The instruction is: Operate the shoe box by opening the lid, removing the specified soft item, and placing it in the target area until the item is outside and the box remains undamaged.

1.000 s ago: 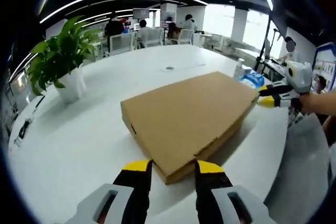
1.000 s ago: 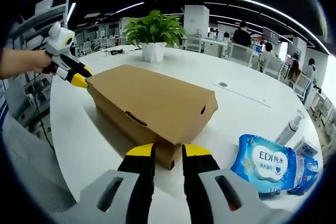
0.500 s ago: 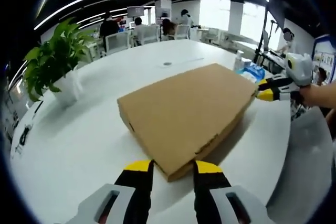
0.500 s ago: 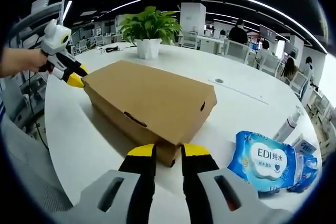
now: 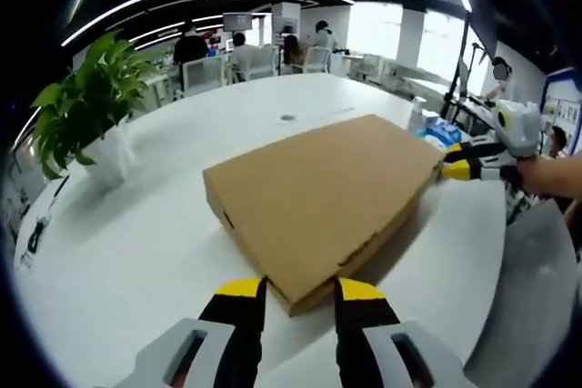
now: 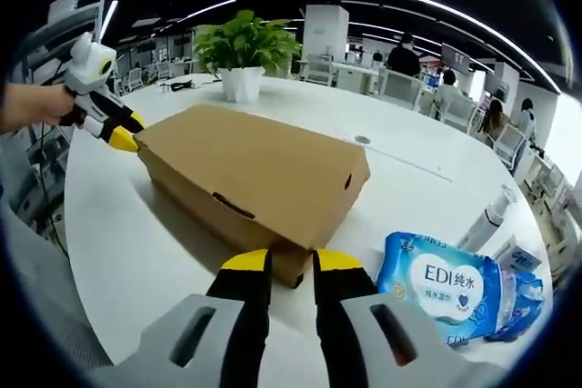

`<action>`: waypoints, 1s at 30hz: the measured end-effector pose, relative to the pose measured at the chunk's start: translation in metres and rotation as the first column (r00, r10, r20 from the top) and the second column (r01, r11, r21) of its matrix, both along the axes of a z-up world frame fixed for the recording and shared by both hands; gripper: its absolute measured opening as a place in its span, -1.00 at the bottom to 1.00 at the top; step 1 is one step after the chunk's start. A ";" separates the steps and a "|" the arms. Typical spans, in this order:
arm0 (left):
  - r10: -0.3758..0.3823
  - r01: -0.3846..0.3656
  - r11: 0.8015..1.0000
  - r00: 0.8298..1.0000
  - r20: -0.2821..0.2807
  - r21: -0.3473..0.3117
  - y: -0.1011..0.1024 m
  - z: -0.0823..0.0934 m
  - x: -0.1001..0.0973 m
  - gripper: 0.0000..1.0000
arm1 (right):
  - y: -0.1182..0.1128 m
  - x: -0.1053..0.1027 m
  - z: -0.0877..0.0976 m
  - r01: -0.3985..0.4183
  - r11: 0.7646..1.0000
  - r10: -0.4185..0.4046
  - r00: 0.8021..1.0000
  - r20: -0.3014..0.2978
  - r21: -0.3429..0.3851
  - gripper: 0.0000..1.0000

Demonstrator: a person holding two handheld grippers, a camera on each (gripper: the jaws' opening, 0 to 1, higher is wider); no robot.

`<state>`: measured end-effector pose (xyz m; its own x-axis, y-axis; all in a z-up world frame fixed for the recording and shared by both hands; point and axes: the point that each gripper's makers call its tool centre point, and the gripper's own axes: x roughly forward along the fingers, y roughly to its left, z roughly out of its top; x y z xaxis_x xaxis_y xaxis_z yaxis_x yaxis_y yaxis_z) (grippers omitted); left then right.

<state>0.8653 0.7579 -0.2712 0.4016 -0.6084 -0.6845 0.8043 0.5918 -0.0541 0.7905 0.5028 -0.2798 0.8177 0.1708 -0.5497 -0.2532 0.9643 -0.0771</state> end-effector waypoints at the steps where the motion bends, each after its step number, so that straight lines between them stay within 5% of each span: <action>1: 0.002 -0.002 1.000 1.000 0.000 -0.001 -0.002 0.000 0.001 -0.40 | -0.002 0.001 0.000 0.002 1.000 -0.002 1.000 0.000 0.000 -0.69; 30: -0.001 0.001 1.000 1.000 0.005 -0.016 -0.032 0.001 0.009 -0.42 | -0.034 0.013 -0.004 0.035 0.999 -0.035 0.999 0.005 -0.019 -0.74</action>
